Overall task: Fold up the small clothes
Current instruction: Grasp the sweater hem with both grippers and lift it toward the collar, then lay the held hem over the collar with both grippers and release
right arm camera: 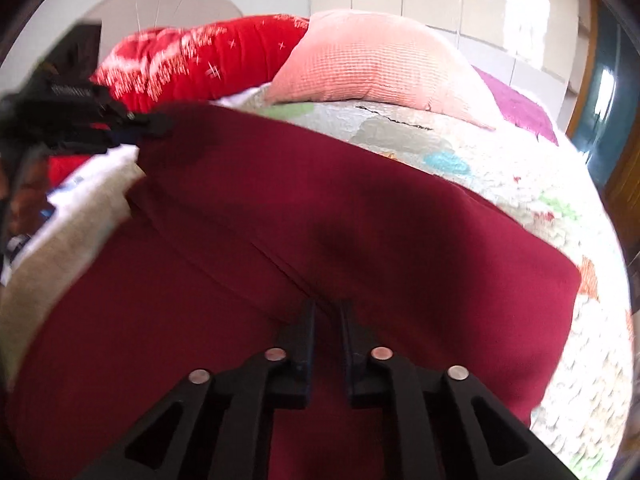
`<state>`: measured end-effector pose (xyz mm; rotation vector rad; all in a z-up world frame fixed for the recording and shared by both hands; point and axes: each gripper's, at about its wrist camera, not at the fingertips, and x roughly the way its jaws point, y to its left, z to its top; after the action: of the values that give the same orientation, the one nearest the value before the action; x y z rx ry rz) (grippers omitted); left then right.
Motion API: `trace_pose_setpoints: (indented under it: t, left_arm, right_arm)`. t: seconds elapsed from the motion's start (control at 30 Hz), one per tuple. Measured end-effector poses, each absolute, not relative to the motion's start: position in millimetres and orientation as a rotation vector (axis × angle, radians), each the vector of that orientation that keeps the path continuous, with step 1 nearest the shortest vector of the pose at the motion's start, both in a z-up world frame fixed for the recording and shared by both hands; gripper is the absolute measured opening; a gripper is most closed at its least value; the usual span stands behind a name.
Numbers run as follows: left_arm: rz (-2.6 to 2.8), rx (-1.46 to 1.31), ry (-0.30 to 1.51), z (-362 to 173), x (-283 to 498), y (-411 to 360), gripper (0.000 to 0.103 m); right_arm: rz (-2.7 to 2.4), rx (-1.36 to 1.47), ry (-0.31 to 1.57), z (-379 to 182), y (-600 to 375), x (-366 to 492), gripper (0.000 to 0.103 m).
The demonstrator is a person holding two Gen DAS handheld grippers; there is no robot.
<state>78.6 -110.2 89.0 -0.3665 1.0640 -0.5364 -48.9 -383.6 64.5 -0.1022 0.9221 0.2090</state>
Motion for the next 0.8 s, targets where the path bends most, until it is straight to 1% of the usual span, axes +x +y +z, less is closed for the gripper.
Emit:
trace_pose_setpoints:
  t: [0.07,0.1,0.13,0.17,0.27,0.3,0.33,0.37,0.4,0.43,0.47,0.53,0.6,0.63,0.7,0.77,0.8]
  left_arm:
    - [-0.563,-0.419,1.04,90,76,-105,0.061]
    - [-0.574,-0.449,1.017,90,76,-102,0.066]
    - [-0.574,-0.461,0.998,91,75,-100,0.071]
    - [-0.572,-0.459,0.984,92,75,-100,0.071]
    - [-0.569,-0.398,1.002,84,79,-112,0.071]
    - [-0.561,-0.38,1.016,79,80,-117,0.07]
    - [-0.545,-0.361,1.025,74,80,-121,0.068]
    - [-0.537,-0.346,1.026,70,80,-126,0.051]
    - [-0.544,-0.341,1.033,67,81,-129,0.038]
    - [-0.559,-0.346,1.062,63,84,-132,0.016]
    - [-0.569,-0.364,1.082,63,85,-131,0.013]
    - [-0.594,-0.391,1.058,73,81,-125,0.013]
    - [-0.577,-0.353,1.012,87,73,-118,0.013]
    - [-0.554,-0.347,1.005,88,72,-115,0.013]
    - [-0.501,-0.353,1.024,80,76,-110,0.013]
    - [-0.45,-0.36,1.098,63,80,-108,0.013]
    - [-0.439,-0.347,1.105,61,78,-107,0.014]
  right_arm:
    - [0.212,-0.124,0.927,62,-380,-43,0.019]
    - [0.207,-0.132,0.926,62,-381,-40,0.031]
    - [0.192,-0.146,0.921,62,-380,-38,0.043]
    - [0.173,-0.157,0.908,62,-382,-37,0.045]
    - [0.183,-0.139,0.929,55,-383,-28,0.045]
    - [0.179,-0.134,0.916,53,-383,-24,0.04]
    - [0.177,-0.133,0.907,52,-383,-23,0.026]
    - [0.17,-0.131,0.886,52,-383,-20,0.019]
    - [0.166,-0.116,0.883,54,-384,-19,0.011]
    - [0.168,-0.099,0.885,55,-385,-18,0.009]
    - [0.181,-0.049,0.886,61,-390,-18,0.009]
    - [0.224,0.027,0.875,72,-396,-22,0.008]
    - [0.284,0.072,0.856,90,-398,-37,0.008]
    - [0.317,0.07,0.858,98,-397,-45,0.008]
    - [0.328,0.081,0.88,95,-395,-50,0.008]
    - [0.295,0.087,0.951,73,-394,-43,0.015]
    - [0.273,0.104,1.015,61,-396,-40,0.021]
